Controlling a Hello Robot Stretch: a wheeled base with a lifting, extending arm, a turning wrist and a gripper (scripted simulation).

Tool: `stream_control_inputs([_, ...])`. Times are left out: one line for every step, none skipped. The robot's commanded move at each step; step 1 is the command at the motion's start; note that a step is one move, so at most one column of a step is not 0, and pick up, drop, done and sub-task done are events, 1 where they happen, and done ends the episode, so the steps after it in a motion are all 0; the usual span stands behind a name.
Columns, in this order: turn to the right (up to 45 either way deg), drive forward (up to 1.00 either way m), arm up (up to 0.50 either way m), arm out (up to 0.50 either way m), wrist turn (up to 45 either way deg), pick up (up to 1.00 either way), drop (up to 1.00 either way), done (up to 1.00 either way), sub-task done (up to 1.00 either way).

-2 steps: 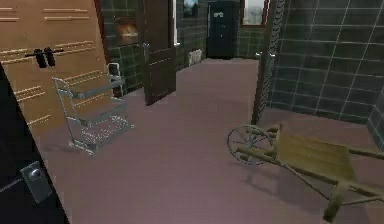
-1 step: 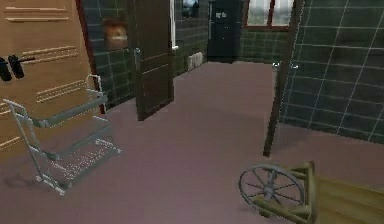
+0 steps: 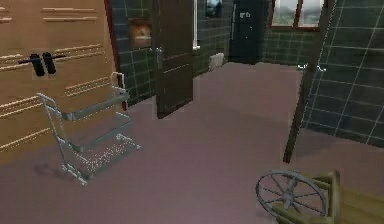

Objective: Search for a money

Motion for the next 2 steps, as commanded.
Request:
stream_control_inputs([0.0, 1.0, 0.0, 0.0, 0.0, 0.0, 0.0, 0.0, 0.0])
stream_control_inputs([-15.0, 0.0, 0.0, 0.0, 0.0, 0.0, 0.0, 0.0, 0.0])
